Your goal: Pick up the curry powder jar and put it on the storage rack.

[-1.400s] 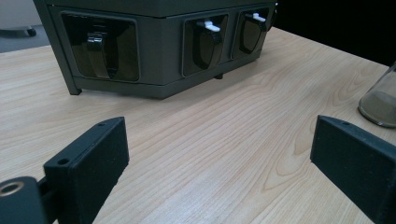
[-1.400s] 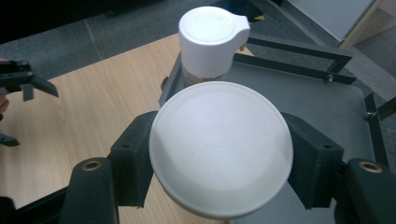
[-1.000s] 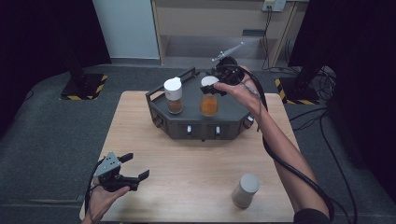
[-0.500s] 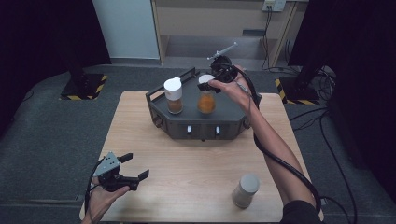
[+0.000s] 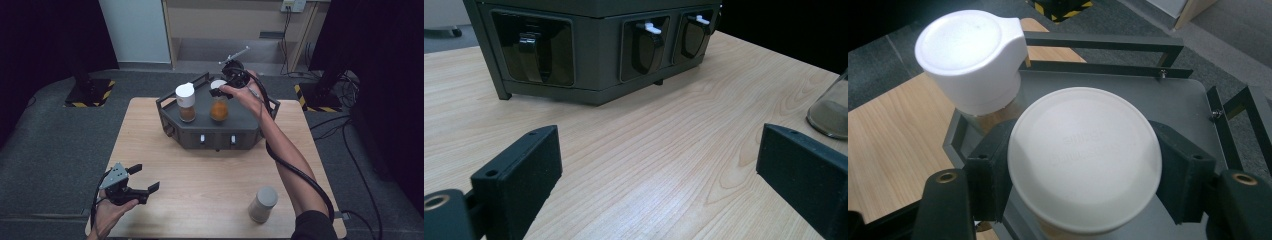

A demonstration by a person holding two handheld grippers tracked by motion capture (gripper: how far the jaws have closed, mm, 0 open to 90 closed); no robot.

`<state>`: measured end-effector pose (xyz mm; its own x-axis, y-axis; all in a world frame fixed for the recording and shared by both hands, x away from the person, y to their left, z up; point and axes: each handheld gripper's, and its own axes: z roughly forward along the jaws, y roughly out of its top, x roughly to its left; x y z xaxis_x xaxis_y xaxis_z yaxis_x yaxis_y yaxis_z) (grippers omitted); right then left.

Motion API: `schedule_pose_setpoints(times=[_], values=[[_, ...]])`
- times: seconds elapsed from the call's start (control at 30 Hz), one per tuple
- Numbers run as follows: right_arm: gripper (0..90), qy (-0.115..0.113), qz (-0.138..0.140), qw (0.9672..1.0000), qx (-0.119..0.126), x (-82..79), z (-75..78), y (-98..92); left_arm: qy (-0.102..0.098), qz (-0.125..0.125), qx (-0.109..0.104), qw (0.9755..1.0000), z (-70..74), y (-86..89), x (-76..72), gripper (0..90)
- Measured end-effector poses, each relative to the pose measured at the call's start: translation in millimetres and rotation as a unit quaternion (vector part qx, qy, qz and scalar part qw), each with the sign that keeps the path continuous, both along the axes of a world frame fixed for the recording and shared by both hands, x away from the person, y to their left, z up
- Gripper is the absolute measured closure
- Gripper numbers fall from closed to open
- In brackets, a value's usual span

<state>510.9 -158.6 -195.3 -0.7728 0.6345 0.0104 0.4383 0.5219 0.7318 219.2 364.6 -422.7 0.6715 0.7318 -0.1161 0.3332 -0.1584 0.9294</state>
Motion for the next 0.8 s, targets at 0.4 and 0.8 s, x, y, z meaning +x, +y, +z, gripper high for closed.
schedule_pose_setpoints(times=[0.4, 0.8], values=[[34.2, 0.011, -0.006, 0.9999, 0.002, 7.9, -7.6, -0.3, 0.000, 0.000, -0.001, 1.0000, -0.5, 0.1, 0.4, 3.1], [34.2, 0.015, -0.009, 0.9998, 0.008, 11.1, -12.3, -2.8, 0.002, 0.000, -0.002, 1.0000, -0.9, 0.7, 1.2, 3.1]])
